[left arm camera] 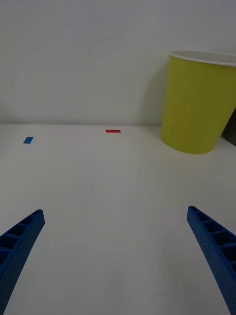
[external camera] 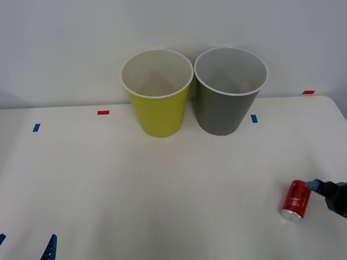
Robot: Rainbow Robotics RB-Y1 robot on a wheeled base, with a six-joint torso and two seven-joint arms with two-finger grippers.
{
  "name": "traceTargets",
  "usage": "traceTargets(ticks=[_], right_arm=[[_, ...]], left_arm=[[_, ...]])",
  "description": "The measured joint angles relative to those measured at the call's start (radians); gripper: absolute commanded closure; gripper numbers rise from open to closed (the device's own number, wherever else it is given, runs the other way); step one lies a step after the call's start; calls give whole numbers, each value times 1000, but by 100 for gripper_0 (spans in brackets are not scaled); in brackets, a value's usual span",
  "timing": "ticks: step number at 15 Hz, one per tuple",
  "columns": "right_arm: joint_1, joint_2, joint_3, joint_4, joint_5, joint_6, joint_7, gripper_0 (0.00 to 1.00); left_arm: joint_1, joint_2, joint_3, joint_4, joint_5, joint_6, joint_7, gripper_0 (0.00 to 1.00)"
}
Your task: Put cans in the gray bin and PET bottles in the light green bin.
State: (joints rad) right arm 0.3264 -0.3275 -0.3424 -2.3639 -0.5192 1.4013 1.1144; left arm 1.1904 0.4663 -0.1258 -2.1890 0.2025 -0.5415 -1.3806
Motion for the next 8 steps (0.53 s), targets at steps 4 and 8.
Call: traceTargets(ticks=[4,8], right_arm=[[-58,-27,9,52,-73,61,-54,0],[-87,-77,29,111,-106,63,-52,0]], left_arm=[[0,0,0,0,0,0,0,0],[0,0,0,0,0,0,0,0]])
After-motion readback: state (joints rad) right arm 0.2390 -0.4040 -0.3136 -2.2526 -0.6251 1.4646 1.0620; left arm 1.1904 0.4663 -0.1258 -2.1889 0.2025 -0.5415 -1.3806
